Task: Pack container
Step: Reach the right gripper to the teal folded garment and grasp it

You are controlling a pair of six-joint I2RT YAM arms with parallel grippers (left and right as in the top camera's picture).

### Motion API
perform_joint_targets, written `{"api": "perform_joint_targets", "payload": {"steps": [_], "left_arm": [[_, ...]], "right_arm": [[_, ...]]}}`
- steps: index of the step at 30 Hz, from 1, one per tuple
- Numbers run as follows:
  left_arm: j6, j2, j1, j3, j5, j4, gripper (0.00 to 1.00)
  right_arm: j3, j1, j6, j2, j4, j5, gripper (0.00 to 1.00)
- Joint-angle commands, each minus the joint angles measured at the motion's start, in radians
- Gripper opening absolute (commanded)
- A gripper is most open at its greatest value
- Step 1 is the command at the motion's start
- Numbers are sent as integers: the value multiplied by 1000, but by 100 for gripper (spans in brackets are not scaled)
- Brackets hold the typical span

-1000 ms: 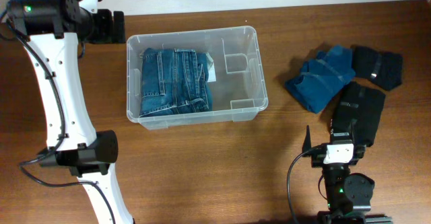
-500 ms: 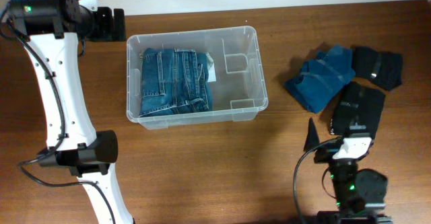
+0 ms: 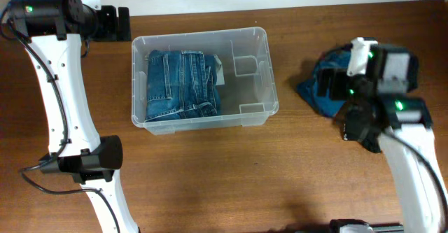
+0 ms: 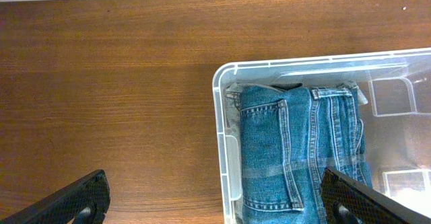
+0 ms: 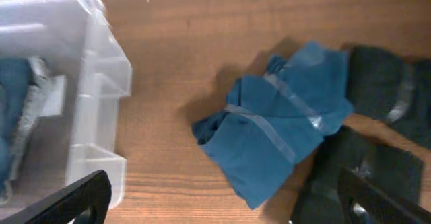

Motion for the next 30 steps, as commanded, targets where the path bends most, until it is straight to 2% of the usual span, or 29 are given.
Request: {"api": "perform_joint_targets", "payload": {"steps": [1,3,8,16,20,23,24,25,28,29,30], "left_arm": [[5,-6,5,11,8,-3,99],[5,-6,5,11,8,-3,99],[4,-5,5,11,16,-10,99],[5,-5,5,11,16,-14,99],[4,-5,5,11,16,-14,99],[5,-5,5,11,16,-14,99],[5,-5,5,11,16,-13,99],[5,-5,5,11,15,-13,99],[5,-5,5,11,15,-13,99],[5,-5,5,11,15,-13,99],[5,-5,5,11,15,-13,99]], "right_arm": [[41,-34,207,105,17,-9,99],[41,-82,370,168,51,-9,93],[41,-173,597,307,117,-9,82],[41,-171,716,449,108,-26,82],[41,-171,719,507,113,-60,81],[41,-171,718,551,114,-75,75],[41,-171,712,566,113,-82,70],[41,-171,692,587,109,-94,56],[41,-171,621,598,106,-104,36],[41,-170,570,597,105,-105,19],[41,-170,539,597,98,-108,10]]}}
